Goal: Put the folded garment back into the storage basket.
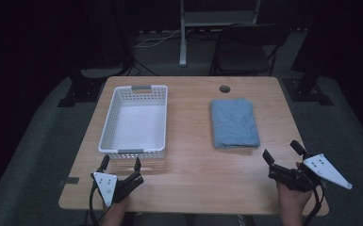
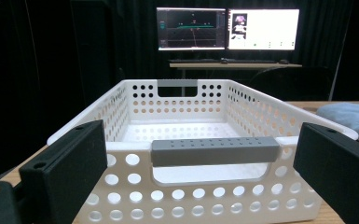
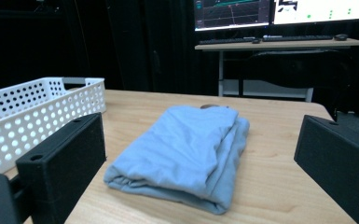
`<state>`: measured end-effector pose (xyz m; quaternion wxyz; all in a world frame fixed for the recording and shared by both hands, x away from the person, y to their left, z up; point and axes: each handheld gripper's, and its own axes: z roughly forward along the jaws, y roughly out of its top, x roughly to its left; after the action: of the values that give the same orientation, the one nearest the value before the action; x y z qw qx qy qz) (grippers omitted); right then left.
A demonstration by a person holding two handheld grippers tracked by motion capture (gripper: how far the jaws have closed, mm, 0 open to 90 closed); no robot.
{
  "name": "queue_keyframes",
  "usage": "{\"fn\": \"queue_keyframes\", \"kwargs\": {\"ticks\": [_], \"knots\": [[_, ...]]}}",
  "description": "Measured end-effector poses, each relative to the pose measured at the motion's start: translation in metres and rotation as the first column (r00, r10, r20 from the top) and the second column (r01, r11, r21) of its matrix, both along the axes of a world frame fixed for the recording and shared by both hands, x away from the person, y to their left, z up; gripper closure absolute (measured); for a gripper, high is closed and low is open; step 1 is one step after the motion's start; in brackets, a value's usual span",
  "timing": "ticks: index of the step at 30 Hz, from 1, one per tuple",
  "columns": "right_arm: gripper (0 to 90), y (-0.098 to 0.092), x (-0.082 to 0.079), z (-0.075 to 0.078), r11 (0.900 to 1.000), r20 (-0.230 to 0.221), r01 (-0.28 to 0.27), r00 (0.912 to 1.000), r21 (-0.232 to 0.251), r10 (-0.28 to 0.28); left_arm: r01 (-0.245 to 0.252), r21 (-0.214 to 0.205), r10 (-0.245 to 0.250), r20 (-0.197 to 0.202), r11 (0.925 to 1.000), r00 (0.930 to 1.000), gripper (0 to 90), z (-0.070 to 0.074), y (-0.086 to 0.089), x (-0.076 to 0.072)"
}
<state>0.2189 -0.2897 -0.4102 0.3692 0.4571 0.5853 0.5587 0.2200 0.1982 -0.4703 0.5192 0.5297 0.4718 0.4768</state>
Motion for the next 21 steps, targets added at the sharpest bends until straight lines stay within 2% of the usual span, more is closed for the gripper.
{"fn": "queue_keyframes", "kwargs": {"ticks": [7,10,12,18,21], "knots": [[1.6,-0.008,0.010,0.027,0.9999,0.020,0.010,0.9998,-0.001,-0.010,-0.001,0.000,0.001,-0.001,1.0000,1.0000,3.6,0.000,0.000,0.000],[1.6,-0.011,0.014,0.039,0.9995,0.052,0.031,0.9982,0.001,-0.031,-0.001,0.000,0.001,-0.001,1.0000,1.0000,3.6,0.000,0.000,0.000],[1.6,-0.013,0.018,0.044,0.9997,0.047,0.025,0.9986,0.007,-0.025,-0.001,0.000,0.001,-0.001,1.0000,1.0000,3.6,0.000,0.000,0.000],[1.6,-0.014,0.026,0.051,0.9997,0.050,0.017,0.9986,0.019,-0.018,-0.001,0.000,0.001,-0.001,1.0000,1.0000,3.6,0.000,0.000,0.000],[1.6,-0.011,0.035,0.055,0.9996,0.045,0.006,0.9990,0.028,-0.007,-0.001,0.000,0.001,-0.001,1.0000,1.0000,3.6,0.000,0.000,0.000]]}}
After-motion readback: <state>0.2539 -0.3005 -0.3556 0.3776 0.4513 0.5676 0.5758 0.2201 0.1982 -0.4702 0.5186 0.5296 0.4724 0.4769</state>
